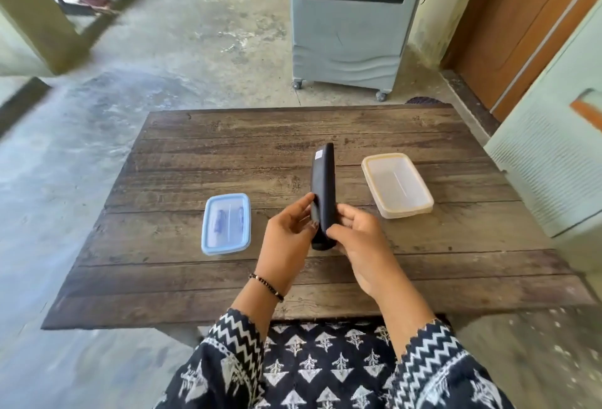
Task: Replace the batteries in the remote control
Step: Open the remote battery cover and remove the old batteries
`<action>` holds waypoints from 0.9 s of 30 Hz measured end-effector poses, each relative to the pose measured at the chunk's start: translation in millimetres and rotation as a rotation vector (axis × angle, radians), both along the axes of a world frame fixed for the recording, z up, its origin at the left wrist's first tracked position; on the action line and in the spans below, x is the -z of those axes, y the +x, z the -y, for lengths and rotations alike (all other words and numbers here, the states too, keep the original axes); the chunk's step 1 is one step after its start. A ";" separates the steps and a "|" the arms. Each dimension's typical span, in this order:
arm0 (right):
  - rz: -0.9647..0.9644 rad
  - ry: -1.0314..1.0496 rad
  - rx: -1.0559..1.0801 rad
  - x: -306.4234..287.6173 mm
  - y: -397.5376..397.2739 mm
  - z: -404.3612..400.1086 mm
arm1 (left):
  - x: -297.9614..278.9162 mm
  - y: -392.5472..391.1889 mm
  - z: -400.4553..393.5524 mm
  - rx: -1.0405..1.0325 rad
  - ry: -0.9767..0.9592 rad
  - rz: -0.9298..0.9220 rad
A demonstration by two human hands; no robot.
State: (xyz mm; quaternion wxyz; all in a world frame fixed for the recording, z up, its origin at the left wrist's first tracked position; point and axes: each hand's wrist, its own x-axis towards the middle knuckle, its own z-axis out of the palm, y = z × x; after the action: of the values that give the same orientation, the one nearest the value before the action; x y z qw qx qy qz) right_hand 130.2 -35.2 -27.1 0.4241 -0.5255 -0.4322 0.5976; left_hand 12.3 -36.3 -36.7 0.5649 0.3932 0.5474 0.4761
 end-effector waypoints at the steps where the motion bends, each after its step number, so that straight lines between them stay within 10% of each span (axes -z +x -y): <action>1: -0.027 0.000 0.001 2.8 1.7 0.6 | 2.4 0.8 1.4 -0.020 0.004 0.019; 10: -0.245 -0.052 0.028 37.1 5.2 11.6 | 19.0 -5.6 4.0 -0.021 0.016 0.109; 27: 0.665 0.504 -0.148 21.2 6.2 6.6 | 27.1 -19.2 -9.0 0.080 -0.060 0.526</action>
State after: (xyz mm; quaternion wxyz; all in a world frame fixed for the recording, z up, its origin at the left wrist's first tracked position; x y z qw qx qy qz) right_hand 136.3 -41.8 -48.3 0.3327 -0.5371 -0.7148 0.2999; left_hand -6.8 -27.3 -63.8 0.7173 0.2605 0.3796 0.5230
